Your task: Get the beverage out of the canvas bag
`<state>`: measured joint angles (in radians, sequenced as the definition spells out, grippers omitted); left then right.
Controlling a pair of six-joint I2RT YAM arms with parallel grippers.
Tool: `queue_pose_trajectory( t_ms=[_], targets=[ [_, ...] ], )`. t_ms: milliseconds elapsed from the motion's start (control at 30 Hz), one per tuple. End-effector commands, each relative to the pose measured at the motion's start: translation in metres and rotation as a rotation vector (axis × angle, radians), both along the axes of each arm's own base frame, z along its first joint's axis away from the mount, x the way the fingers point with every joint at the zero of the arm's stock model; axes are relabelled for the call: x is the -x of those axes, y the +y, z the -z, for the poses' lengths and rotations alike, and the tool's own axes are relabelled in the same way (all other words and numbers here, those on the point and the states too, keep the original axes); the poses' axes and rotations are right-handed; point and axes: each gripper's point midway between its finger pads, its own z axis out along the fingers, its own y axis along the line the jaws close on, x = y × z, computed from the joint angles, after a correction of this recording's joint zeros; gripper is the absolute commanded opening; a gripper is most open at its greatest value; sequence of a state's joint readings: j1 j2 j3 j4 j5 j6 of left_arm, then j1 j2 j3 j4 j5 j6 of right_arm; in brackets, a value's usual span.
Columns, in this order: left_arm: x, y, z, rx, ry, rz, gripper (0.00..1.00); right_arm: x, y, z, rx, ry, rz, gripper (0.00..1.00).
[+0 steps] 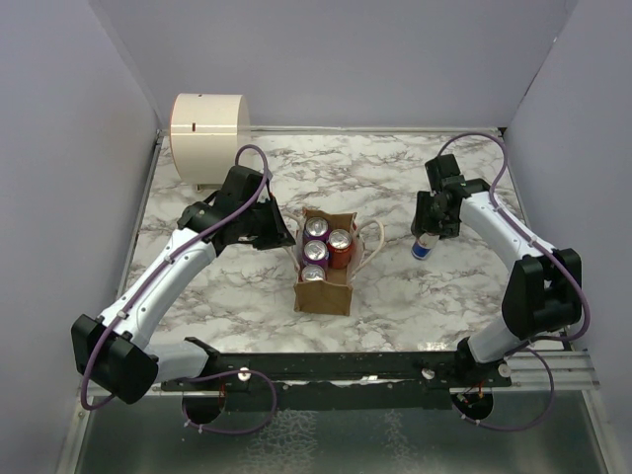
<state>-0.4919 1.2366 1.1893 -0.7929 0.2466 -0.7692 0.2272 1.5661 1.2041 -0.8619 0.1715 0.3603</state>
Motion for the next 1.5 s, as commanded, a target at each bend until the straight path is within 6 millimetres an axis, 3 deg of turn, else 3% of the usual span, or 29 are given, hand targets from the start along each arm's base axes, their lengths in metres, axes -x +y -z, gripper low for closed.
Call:
queue_pose_trajectory(
  t_ms=[0, 200, 633, 833, 1000, 1133, 1467],
  targets=[
    [-0.010, -0.005, -0.012, 0.021, -0.048, 0.014, 0.00, -0.011, 0.006, -0.010, -0.033, -0.052, -0.022, 0.50],
    [-0.012, -0.008, -0.011, 0.021, -0.042, 0.023, 0.00, -0.011, 0.006, -0.019, -0.034, -0.073, -0.029, 0.71],
    [-0.012, -0.009, -0.008, 0.023, -0.033, 0.028, 0.00, 0.005, 0.027, -0.068, -0.179, -0.245, -0.133, 0.85],
    [-0.013, -0.010, -0.007, 0.027, -0.030, 0.030, 0.00, 0.013, 0.033, -0.100, -0.216, -0.361, -0.203, 0.90],
    [-0.014, -0.012, -0.007, 0.028, -0.026, 0.033, 0.00, 0.008, 0.043, -0.145, -0.258, -0.490, -0.282, 0.93],
    [-0.015, -0.013, -0.008, 0.032, -0.030, 0.038, 0.00, 0.007, 0.062, -0.178, -0.332, -0.561, -0.384, 0.93],
    [-0.014, -0.012, -0.007, 0.029, -0.030, 0.039, 0.00, 0.026, 0.139, -0.243, -0.641, -0.675, -0.758, 0.91]
  ],
)
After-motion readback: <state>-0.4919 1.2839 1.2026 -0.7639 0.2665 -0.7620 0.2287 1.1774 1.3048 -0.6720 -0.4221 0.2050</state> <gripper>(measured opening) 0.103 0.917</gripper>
